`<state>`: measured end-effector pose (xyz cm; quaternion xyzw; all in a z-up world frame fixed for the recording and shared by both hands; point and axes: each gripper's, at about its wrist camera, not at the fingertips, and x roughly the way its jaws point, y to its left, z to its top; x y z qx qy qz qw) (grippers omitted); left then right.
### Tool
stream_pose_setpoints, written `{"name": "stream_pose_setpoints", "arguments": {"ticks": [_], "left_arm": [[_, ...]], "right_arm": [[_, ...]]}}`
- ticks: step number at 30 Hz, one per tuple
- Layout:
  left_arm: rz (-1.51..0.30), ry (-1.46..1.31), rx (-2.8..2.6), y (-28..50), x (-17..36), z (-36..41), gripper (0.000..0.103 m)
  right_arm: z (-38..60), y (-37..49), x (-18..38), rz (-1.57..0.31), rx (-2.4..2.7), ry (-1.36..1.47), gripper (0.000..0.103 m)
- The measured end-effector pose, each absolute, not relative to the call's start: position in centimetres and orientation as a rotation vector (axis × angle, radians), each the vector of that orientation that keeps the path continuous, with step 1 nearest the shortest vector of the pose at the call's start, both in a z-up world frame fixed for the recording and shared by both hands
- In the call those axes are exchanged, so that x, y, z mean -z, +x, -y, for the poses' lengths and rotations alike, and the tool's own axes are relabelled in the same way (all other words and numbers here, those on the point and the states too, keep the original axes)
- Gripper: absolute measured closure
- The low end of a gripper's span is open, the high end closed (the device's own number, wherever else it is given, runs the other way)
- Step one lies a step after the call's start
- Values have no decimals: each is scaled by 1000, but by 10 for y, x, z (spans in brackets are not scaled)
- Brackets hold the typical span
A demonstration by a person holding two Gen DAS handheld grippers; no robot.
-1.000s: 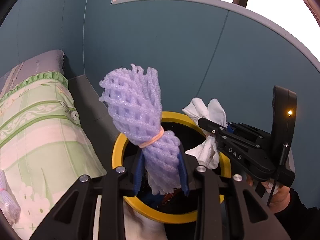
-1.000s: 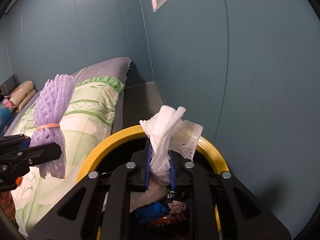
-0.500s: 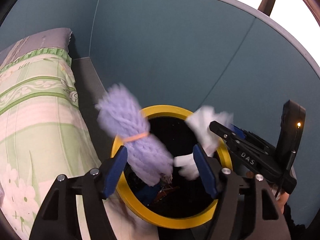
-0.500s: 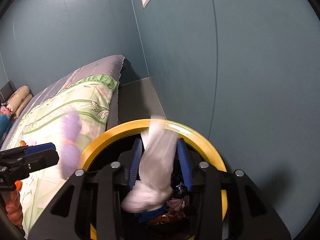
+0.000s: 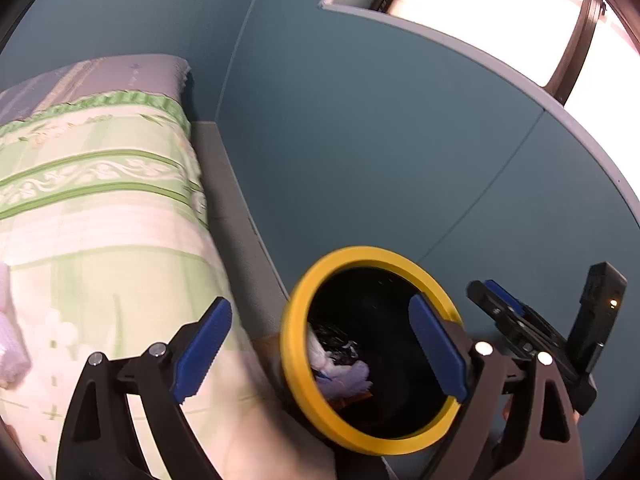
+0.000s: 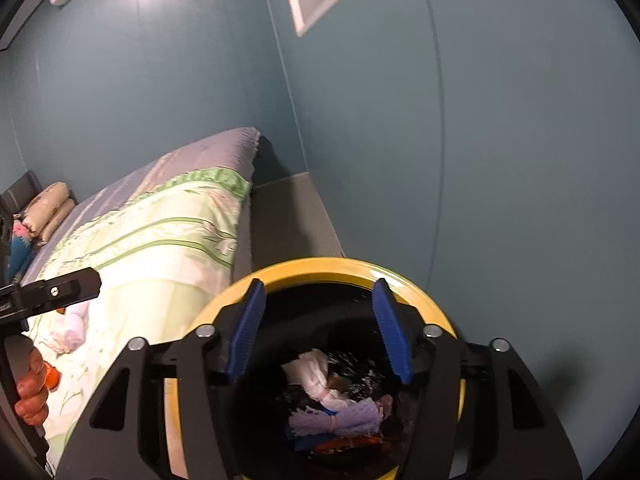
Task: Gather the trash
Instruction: 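Move both tools back over the orange peel and foam net on the bed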
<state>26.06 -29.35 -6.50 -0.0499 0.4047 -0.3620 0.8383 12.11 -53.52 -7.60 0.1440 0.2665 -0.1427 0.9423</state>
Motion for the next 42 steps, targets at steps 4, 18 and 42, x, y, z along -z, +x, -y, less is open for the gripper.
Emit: {"name": "stream_pose_setpoints", "arguments": {"ticks": [4,18,42], "left_arm": [[-826,-124,719,263,55,266,12],[-783,-219,476,291,41,135,11],[-858,-287,93,374,104,-74,11]], "right_arm": [[515,122,62,-518,249,269,41],[430,152,41,-534,36,217,34],[232,300,89,-767,-364,146,33]]}}
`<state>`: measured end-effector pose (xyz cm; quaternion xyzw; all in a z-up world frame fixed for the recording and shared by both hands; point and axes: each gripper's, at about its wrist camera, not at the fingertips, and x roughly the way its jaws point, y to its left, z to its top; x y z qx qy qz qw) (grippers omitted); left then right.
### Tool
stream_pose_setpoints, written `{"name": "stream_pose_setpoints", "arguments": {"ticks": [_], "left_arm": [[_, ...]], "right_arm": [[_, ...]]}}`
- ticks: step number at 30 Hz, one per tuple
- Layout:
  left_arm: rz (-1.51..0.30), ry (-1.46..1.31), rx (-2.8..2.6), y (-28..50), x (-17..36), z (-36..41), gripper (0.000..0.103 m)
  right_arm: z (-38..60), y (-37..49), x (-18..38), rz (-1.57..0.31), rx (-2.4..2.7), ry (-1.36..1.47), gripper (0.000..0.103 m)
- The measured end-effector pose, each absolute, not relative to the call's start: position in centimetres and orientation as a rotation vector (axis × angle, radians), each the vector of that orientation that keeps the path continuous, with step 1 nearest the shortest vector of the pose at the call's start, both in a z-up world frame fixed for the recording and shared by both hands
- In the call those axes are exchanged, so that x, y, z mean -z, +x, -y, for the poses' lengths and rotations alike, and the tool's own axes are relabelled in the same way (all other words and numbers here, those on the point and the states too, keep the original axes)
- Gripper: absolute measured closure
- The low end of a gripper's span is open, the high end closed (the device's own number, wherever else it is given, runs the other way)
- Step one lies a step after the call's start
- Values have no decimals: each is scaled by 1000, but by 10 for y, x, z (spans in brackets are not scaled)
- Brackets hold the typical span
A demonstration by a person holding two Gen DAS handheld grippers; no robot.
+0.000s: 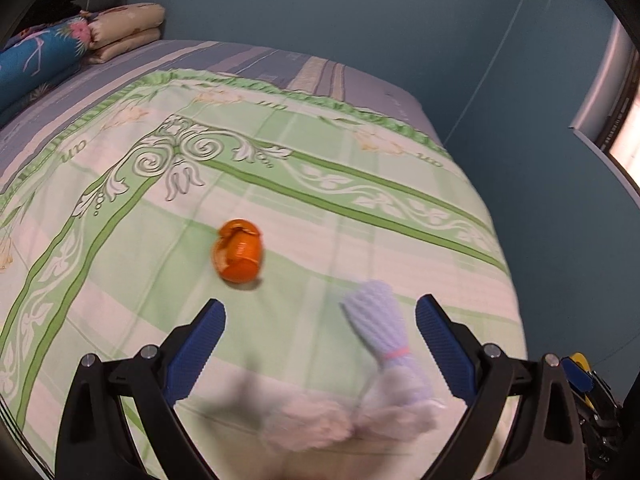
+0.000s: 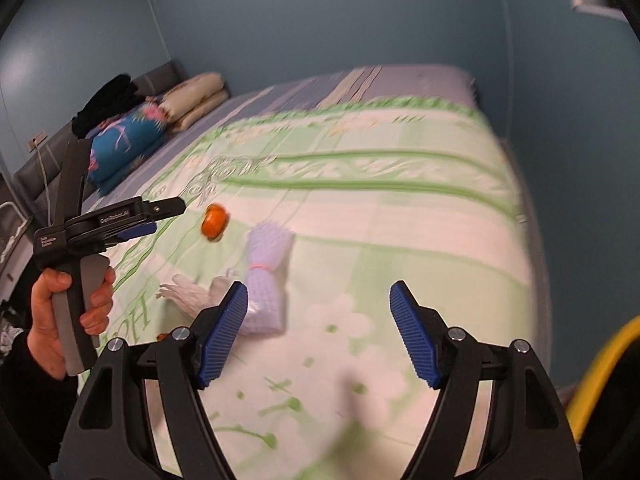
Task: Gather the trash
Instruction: 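Move both tools back over the orange peel and foam net on the bed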
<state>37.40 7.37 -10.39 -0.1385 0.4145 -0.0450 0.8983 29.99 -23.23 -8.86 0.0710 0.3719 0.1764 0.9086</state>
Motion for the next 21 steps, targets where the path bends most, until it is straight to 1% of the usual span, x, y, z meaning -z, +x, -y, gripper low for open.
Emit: {"name": "stream_pose_setpoints", "arguments": {"ticks": [10,12,21], "left_arm": [[-924,-307,-7,422,146,-117,11],[-936,-305,-25,430,153,-122,11],[-977,-297,-65,454,177,-133,11]], "right_arm": [[169,363,126,-896,-435,118,35],[161,371,131,-912,-436,102,40],[140,400,149,-964,-432,60,48]]}}
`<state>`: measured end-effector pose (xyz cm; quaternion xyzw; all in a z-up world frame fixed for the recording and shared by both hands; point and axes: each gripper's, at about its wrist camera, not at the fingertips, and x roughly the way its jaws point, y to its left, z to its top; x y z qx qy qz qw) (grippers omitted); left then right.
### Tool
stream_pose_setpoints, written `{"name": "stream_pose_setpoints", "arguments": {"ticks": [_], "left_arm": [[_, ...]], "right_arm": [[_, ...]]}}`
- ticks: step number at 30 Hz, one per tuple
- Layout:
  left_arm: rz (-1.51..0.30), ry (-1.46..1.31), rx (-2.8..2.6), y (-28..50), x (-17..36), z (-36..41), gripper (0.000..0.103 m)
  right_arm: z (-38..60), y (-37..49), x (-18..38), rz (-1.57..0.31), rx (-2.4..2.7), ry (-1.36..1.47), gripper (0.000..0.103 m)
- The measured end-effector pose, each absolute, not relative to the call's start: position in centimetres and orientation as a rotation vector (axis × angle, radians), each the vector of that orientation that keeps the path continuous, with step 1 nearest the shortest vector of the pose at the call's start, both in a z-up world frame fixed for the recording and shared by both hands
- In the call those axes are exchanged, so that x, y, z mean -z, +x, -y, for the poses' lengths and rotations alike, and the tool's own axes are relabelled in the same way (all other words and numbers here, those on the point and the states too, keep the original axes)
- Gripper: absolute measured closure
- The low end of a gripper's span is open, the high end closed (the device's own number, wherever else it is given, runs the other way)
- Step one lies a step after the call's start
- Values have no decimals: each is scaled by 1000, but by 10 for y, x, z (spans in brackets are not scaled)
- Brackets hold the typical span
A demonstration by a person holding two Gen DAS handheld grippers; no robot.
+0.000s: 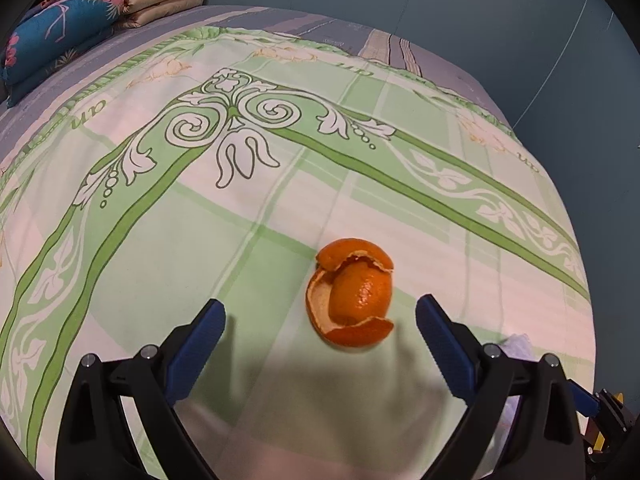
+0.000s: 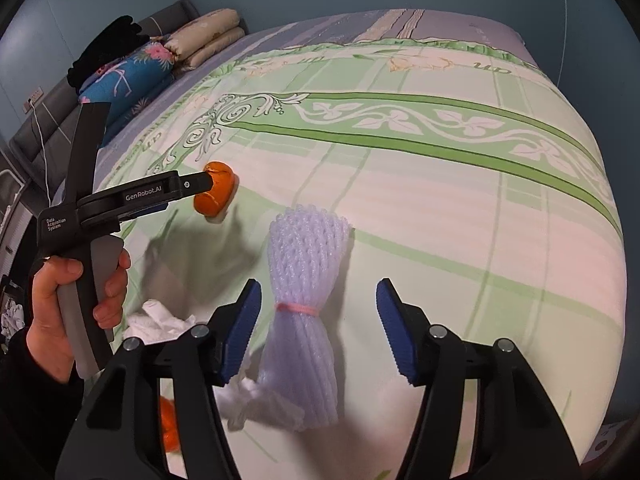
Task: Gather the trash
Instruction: 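Move both tools back over the orange peel and foam net on the bed, then close the left tool on the orange peel while the right tool grasps the lavender foam net, then carry the orange peel and foam net with both tools to the yellow bin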
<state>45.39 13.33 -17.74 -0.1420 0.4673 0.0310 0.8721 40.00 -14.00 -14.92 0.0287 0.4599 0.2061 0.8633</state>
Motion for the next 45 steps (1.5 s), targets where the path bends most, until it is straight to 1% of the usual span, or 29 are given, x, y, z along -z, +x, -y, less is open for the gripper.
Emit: {"name": "stream_pose_setpoints", "arguments": {"ticks": [5,11,12,14,15,16,18,20,22,24,25,27,31,33,38,45], "left_arm": [[-987,-289,-65,463,186,-131,11],[-988,-259,-52,471,190,-121,11],[-988,-256,-52,472,190,-121,13],[-990,-253,-52,474,192,-119,19],[-993,-252,-53,474,193,-118,26],[-994,-243,-59,475,194,-117,31],[-996,-217,-77,477,195,-114,38],[-994,-206,-79,477,195,-113,44],[-995,-203,-82,480,195,-113,54],[-1001,-211,-90,482,195,-116,58],[-1001,-217,-90,482,195,-116,59],[-999,-206,-93,481,195,-115,60],[-991,-187,-92,479,193,-112,67],[-994,-206,-84,479,190,-116,69],[-994,-241,-82,469,184,-121,70],[-958,-270,-76,449,159,-120,70]], "right_arm": [[132,412,160,-999,-424,46,51],[121,415,165,-1016,-441,23,52],[119,415,165,-1019,-449,20,53],[116,413,164,-1020,-459,14,55],[114,412,164,-1020,-462,9,58],[111,412,163,-1021,-460,-3,59],[109,412,165,-1028,-458,-11,64],[108,411,166,-1035,-461,-12,66],[106,410,166,-1037,-460,-21,66],[103,409,167,-1043,-463,-29,67],[102,409,168,-1046,-465,-33,68],[98,407,170,-1052,-467,-44,70],[95,402,167,-1037,-459,-65,75],[96,399,164,-1031,-454,-67,77],[104,389,153,-1003,-443,-75,78],[130,365,136,-971,-420,-44,78]]}}
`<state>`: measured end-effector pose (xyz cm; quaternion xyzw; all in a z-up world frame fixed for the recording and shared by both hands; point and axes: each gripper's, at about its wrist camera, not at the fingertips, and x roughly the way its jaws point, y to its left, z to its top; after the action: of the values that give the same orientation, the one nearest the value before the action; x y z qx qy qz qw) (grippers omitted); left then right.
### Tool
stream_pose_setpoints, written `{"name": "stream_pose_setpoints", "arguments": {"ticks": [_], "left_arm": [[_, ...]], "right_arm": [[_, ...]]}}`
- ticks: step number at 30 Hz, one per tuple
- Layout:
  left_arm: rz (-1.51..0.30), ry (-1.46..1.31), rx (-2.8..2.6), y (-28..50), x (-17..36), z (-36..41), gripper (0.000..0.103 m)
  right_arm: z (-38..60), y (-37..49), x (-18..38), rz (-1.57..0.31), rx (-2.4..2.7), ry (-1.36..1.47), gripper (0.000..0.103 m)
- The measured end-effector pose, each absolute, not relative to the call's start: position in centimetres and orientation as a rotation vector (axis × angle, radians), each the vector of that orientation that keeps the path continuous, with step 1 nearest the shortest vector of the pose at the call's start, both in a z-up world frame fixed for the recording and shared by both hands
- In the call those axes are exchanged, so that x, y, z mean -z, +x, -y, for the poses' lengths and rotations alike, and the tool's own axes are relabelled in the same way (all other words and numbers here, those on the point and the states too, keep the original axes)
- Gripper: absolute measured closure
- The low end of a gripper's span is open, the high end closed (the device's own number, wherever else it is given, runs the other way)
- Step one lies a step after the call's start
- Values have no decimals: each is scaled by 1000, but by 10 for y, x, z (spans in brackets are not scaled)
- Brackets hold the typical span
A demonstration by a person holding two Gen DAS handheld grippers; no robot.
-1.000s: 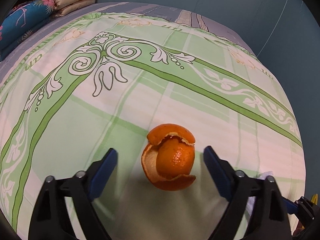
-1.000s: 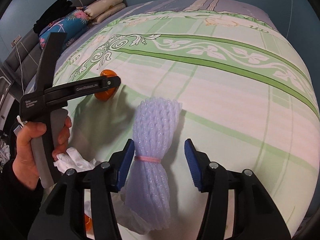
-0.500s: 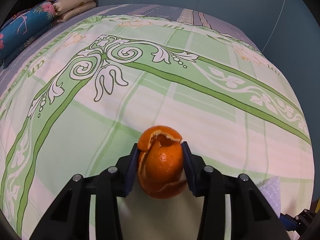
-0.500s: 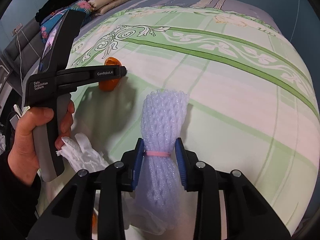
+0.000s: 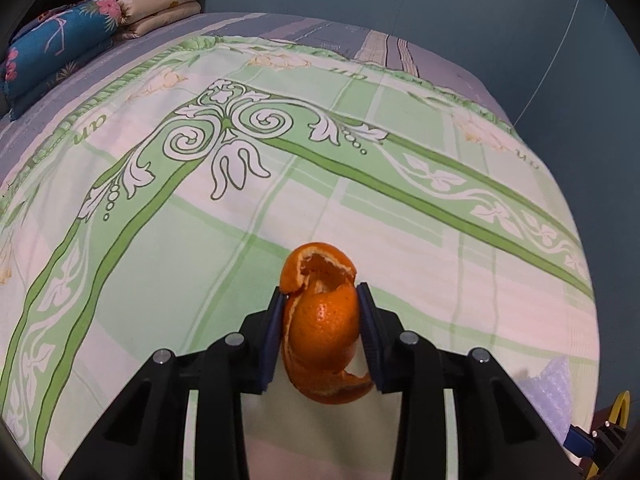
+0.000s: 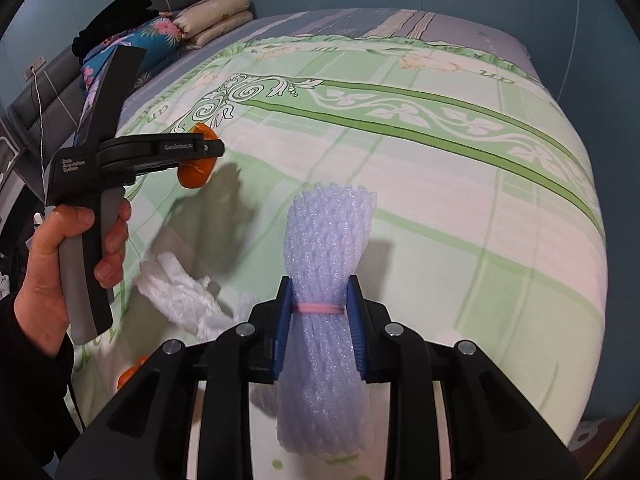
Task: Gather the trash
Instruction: 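Carry the orange peel and foam net with both tools to the yellow bin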
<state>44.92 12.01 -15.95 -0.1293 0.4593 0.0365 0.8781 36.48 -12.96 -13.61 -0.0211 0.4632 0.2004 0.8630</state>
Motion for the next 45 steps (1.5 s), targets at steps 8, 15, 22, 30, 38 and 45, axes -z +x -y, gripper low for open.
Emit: {"name": "stream_pose_setpoints", "arguments": {"ticks": [8,15,22,30,38,45], "left_arm": [[-889,-277,-41,416,120,-107,70],[-848,-283,-9,377,89,-91,70],[-815,-270,68,335,66,-61,70],[-804,-235,214,285,49,-5,70],[-778,-178,358,250,27,55,70],[-748,-114,482,223,7,115,70]], "right_arm": [[174,318,108,-915,-385,25,78],[209,276,73,-833,-349,75,78],[242,234,44,-744,-310,106,78],[283,200,25,-672,-251,162,78],[328,172,15,-623,-182,204,78],[377,149,12,-568,-108,264,78]]}}
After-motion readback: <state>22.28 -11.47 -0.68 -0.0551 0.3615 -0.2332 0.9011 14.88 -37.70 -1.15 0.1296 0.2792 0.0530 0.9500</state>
